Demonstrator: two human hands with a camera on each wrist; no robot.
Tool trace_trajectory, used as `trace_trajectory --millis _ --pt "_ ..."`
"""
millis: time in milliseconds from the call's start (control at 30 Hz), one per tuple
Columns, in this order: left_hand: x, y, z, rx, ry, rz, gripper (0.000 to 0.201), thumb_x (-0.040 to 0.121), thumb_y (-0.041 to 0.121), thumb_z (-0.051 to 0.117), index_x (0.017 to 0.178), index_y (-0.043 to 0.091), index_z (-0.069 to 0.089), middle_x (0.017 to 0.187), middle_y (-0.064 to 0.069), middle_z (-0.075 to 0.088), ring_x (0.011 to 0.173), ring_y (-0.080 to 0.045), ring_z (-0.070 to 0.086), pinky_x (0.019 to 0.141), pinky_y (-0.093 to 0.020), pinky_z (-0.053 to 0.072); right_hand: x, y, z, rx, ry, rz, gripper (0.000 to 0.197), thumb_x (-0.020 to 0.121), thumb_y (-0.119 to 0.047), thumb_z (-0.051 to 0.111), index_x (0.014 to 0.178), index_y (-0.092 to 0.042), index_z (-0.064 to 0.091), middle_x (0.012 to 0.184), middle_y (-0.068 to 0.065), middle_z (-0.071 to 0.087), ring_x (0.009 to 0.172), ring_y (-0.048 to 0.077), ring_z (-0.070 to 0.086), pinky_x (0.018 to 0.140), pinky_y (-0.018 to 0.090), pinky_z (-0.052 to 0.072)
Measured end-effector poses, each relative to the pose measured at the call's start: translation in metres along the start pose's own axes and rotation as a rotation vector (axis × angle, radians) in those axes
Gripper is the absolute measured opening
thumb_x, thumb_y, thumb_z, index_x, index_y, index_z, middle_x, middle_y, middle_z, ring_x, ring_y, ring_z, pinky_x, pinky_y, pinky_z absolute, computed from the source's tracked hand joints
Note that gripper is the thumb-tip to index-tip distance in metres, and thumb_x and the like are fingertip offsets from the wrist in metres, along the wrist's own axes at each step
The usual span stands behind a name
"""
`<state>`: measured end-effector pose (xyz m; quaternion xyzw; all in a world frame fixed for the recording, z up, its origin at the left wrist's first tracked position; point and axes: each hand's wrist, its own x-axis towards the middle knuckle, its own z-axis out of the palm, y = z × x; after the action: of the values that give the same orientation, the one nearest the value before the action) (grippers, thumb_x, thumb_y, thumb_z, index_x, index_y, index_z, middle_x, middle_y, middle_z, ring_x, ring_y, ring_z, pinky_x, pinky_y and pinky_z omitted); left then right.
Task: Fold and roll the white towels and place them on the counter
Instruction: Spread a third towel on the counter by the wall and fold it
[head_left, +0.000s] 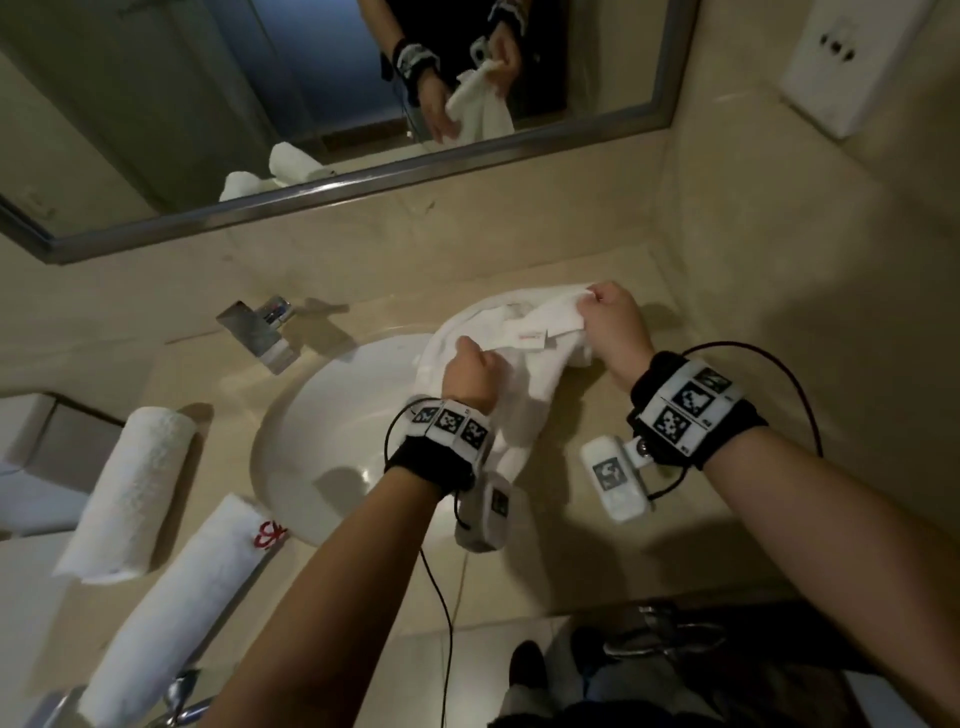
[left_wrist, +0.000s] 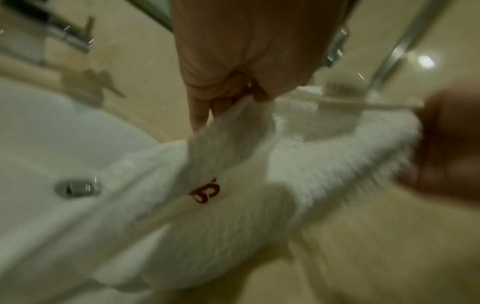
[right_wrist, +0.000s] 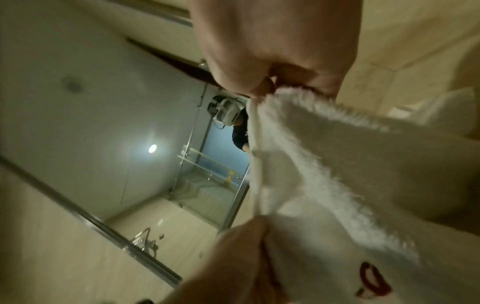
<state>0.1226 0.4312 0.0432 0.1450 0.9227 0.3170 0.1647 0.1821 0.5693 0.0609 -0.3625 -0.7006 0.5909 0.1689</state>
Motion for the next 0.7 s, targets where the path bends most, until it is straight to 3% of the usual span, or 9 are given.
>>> trace_trajectory --millis 100,233,267,333,400,467,533,600,700 --pt "0.004 0.001 -0.009 -0.134 0.027 -0.098 0.026 0.099 0.016 0.031 0.115 -0.001 0.044 0.122 -0.024 0.052 0.115 -0.035 0.051 0.09 -0.033 0.036 -0.009 0.003 -0.006 -0.113 -0.141 0.062 0.014 0.097 -0.012 0.038 0.095 -0.011 0.052 0.094 0.009 0.052 0.09 0.018 0.047 0.063 0.026 0.036" --pt "-0.001 -0.006 -0.03 -0.325 -0.097 0.037 0.016 0.081 0.034 0.056 0.08 0.018 0.053 0.082 -0.002 0.057 0.08 -0.021 0.056 0.073 -0.032 0.041 -0.019 0.008 -0.032 0.086 -0.501 0.332 0.028 0.095 -0.038 0.05 0.092 -0.013 0.063 0.087 0.005 0.067 0.085 0.021 0.063 0.065 0.024 0.047" --pt "-0.004 -0.007 -0.037 -0.254 -0.195 0.099 0.018 0.083 0.035 0.062 0.084 0.019 0.055 0.082 0.001 0.057 0.078 -0.016 0.054 0.073 -0.029 0.04 -0.019 0.008 -0.041 0.101 -0.601 0.362 0.039 0.085 -0.05 0.057 0.098 -0.014 0.065 0.092 0.004 0.07 0.085 0.019 0.066 0.071 0.026 0.051" --pt "-0.007 -0.012 -0.048 0.037 -0.421 0.185 0.038 0.082 0.036 0.068 0.113 0.017 0.056 0.103 0.0 0.058 0.096 -0.016 0.054 0.084 -0.024 0.037 -0.02 0.009 -0.056 -0.044 -0.772 0.382 0.071 0.056 -0.059 0.078 0.107 -0.011 0.065 0.1 0.005 0.072 0.09 0.02 0.068 0.084 0.031 0.051" --pt "-0.005 -0.024 -0.054 0.335 -0.558 0.195 0.056 0.077 0.035 0.074 0.123 0.01 0.056 0.109 -0.001 0.057 0.104 -0.017 0.052 0.088 -0.021 0.034 -0.021 0.01 -0.063 -0.258 -0.844 0.36 0.055 0.054 -0.034 0.085 0.097 -0.007 0.065 0.088 0.004 0.074 0.08 0.018 0.068 0.074 0.027 0.055" --pt "-0.002 -0.043 -0.058 0.547 -0.629 0.243 0.035 0.076 0.031 0.076 0.1 0.007 0.07 0.077 -0.001 0.06 0.077 -0.016 0.053 0.075 -0.022 0.037 -0.021 0.009 -0.067 -0.317 -0.783 0.355 0.013 0.073 -0.005 0.073 0.084 -0.006 0.066 0.074 0.003 0.072 0.067 0.016 0.068 0.058 0.018 0.055" --pt "0.003 -0.065 -0.061 0.562 -0.625 0.227 0.021 0.08 0.025 0.072 0.087 0.006 0.073 0.059 0.004 0.053 0.059 -0.012 0.046 0.066 -0.022 0.037 -0.021 0.008 -0.07 -0.301 -0.655 0.347 0.01 0.083 0.003 0.063 0.079 -0.006 0.066 0.074 0.006 0.069 0.059 0.014 0.067 0.05 0.016 0.052" --pt "0.004 -0.08 -0.061 0.418 -0.595 0.165 0.016 0.087 0.018 0.064 0.094 0.005 0.069 0.074 0.003 0.058 0.07 -0.011 0.05 0.068 -0.018 0.038 -0.022 0.011 -0.069 -0.289 -0.501 0.325 0.009 0.086 0.001 0.06 0.081 -0.005 0.064 0.081 0.007 0.065 0.063 0.017 0.062 0.051 0.019 0.05" --pt "0.004 -0.079 -0.054 0.077 -0.5 0.039 0.028 0.096 0.012 0.046 0.121 0.004 0.053 0.123 -0.009 0.054 0.117 -0.022 0.048 0.101 -0.023 0.038 -0.021 0.016 -0.062 -0.337 -0.346 0.278 0.019 0.088 -0.002 0.059 0.105 0.004 0.062 0.106 0.017 0.062 0.085 0.026 0.058 0.062 0.024 0.042"
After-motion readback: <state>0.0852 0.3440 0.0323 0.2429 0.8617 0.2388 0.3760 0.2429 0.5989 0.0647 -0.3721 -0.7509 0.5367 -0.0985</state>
